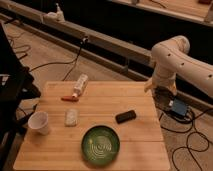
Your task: Place the eraser on the white sponge
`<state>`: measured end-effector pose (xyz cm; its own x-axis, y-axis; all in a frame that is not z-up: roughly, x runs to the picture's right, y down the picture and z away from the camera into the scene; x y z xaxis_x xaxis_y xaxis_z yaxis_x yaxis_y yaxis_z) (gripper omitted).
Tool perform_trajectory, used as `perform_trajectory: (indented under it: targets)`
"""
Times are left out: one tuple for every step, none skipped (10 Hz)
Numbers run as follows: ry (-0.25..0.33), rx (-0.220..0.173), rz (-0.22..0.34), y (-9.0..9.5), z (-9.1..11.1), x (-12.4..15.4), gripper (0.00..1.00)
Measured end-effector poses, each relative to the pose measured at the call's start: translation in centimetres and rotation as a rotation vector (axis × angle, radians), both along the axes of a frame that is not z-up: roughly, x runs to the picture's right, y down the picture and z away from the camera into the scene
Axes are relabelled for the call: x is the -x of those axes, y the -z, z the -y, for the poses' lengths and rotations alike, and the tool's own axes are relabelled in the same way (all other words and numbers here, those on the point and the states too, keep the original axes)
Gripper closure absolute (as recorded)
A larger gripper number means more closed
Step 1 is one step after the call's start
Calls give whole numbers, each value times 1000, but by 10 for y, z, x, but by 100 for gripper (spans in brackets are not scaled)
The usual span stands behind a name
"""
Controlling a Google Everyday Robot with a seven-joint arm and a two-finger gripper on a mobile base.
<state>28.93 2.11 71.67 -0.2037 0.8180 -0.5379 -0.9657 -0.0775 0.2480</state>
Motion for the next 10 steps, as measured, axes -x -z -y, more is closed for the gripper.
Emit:
perform_trajectory:
  targets:
    - [25, -7, 29, -6, 1, 8, 20]
    - [53, -14, 65, -16, 1, 21, 20]
    - [59, -12, 96, -24, -5, 32, 20]
    - [50, -4, 119, -30, -12, 41, 20]
    - [34, 12, 149, -35, -21, 54, 20]
    - [17, 37, 184, -41, -33, 70, 20]
    - [6, 72, 222, -45, -49, 88, 20]
    - [8, 92, 241, -47, -58, 97, 20]
    - [18, 114, 265, -50, -68, 107, 20]
    - [35, 144, 305, -52, -81, 121, 20]
